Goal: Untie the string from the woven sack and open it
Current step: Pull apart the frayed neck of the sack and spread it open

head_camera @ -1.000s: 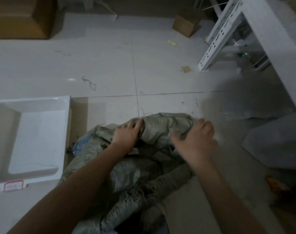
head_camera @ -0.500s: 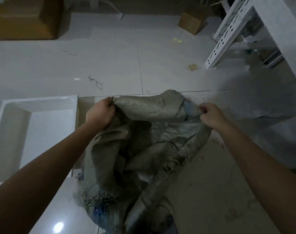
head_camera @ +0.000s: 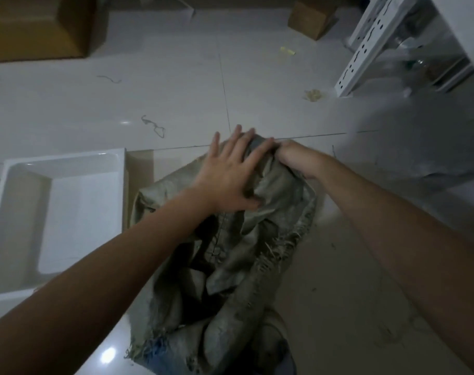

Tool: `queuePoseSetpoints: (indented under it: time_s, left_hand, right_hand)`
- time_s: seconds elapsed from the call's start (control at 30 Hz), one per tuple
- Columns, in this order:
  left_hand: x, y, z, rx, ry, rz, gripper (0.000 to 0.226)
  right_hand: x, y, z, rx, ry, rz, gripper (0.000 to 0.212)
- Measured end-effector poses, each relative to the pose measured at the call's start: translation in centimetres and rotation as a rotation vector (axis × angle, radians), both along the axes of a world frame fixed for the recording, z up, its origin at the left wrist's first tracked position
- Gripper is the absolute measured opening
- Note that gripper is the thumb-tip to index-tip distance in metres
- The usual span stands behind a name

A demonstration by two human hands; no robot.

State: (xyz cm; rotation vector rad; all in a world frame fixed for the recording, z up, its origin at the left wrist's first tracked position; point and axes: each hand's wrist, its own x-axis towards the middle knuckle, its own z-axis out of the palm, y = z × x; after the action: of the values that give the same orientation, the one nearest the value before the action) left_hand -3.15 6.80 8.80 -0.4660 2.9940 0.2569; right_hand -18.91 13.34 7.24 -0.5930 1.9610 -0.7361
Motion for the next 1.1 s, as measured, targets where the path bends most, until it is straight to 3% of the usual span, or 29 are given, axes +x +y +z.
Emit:
queuePoseSetpoints:
  time_s: [0.17,0.27,0.33,0.4,0.47,0.6,0.67,0.73,0.87,0.97,1.03,1.1]
  left_hand:
    - [-3.7,-2.9,0.0,-0.044,0.060,0.188,0.087]
    - [-3.3,-3.9,0.0,-0.026,0.075,0.357,0.073]
    - [-2.5,-4.3,-0.5,-0.050,0.030,0.480,0.074]
    - [-1.6,-4.7,-1.1,-0.032,0.015,0.566,0.074]
    - [-0.9,-4.8,-1.4,-0.019,-0.004,0.583,0.077]
    - [0.3,-5.4,-1.0,0.003,-0.009,0.491,0.084]
    - [1.3,-6.8,-0.7,0.058,0.003,0.433,0.088]
    - [2.8,-8.7,-1.0,0.132,-0.035,0.390,0.092]
    - [5.0,-11.3,-1.3,0.336,-0.068,0.366,0.101]
    - [5.8,-11.0,-1.3,0.547,-0.064,0.343,0.109]
    - [6.2,-10.3,-1.8,0.475,-0.250,0.367,0.109]
    - [6.6,-9.8,-2.1,0.360,-0.482,0.364,0.130]
  right_hand:
    - [-1.4,-3.5,4.0,-0.095,0.461,0.325,0.020]
    - [-1.2,-2.8,5.5,-0.080,0.791,0.186,0.059]
    - [1.6,-1.0,5.3,-0.016,0.855,0.071,0.087]
    - [5.6,1.5,3.3,0.150,0.809,0.050,0.101]
    - [8.5,3.6,0.4,0.283,0.626,0.020,0.090]
    - [7.3,4.5,-2.7,-0.020,0.117,-0.286,0.024]
    - [5.0,4.6,-2.4,-0.096,-0.114,-0.493,0.014]
    - [2.0,4.7,-1.1,-0.067,-0.250,-0.567,0.011]
    - [-2.2,5.0,1.8,0.005,-0.246,-0.395,0.024]
    - [-3.4,5.2,0.3,0.150,-0.145,-0.222,0.028]
    - [-3.4,5.6,-2.3,0.320,0.033,-0.110,0.036]
    - [-2.7,5.5,-3.9,0.310,0.353,-0.101,0.049]
